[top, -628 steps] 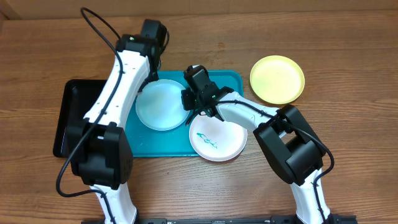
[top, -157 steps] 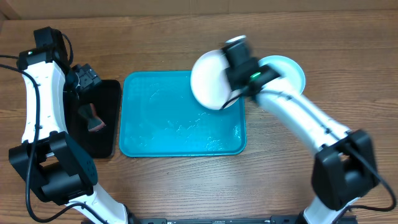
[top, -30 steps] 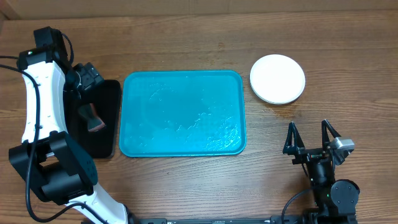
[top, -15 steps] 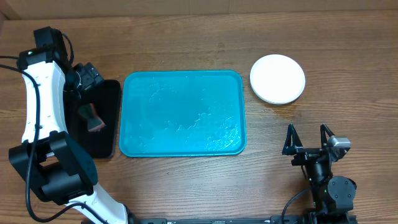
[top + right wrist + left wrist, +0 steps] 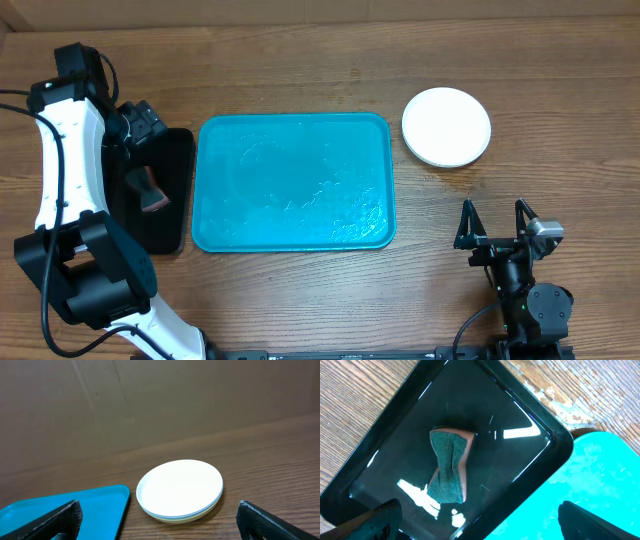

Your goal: Clean dirty plates on tray and stack at the side

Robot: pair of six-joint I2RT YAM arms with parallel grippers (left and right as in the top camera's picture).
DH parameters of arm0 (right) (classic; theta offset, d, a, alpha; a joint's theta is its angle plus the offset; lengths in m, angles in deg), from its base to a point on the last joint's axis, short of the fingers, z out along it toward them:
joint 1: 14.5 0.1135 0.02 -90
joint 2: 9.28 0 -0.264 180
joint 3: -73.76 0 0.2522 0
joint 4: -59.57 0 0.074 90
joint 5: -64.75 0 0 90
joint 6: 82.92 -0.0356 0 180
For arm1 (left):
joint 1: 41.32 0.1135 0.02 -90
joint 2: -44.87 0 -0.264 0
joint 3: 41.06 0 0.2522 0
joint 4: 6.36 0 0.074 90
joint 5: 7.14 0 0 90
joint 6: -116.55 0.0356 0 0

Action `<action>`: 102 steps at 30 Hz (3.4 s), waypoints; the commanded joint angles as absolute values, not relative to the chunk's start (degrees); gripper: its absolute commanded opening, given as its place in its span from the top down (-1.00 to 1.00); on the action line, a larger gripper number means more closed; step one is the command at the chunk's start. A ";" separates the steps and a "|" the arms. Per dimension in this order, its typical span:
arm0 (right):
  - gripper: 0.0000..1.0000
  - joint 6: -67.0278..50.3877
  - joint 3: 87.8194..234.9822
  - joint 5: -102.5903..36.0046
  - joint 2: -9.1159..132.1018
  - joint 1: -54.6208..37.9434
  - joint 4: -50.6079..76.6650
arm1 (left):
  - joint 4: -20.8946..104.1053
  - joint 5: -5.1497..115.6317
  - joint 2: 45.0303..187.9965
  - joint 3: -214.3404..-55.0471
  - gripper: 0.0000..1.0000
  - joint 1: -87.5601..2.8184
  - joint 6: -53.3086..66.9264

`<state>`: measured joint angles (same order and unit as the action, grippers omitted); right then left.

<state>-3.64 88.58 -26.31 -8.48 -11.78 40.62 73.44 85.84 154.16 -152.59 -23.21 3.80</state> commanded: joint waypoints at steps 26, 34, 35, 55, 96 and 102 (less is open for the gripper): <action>-1.00 -3.40 87.99 -25.74 -9.12 -11.91 40.97 | 74.97 84.49 145.20 -148.42 -0.99 -27.54 5.33; -1.00 -3.40 87.99 -25.74 -9.12 -11.91 40.97 | 59.12 84.29 123.82 -129.54 -1.00 -36.96 10.08; -1.00 -3.42 87.99 -25.74 -9.12 -11.91 40.97 | 56.79 84.29 120.46 -126.21 -0.99 -38.43 11.76; -1.00 -3.42 87.99 -25.74 -9.12 -11.91 40.97 | 22.71 84.27 73.62 -75.61 -1.00 -43.47 18.86; -1.00 -3.40 87.99 -25.74 -9.12 -11.91 40.97 | 11.78 79.44 45.05 -55.09 -0.99 -39.02 19.58; -1.00 -3.42 87.99 -25.74 -9.12 -11.91 40.97 | 11.89 80.18 45.05 -55.09 -1.00 -40.85 28.41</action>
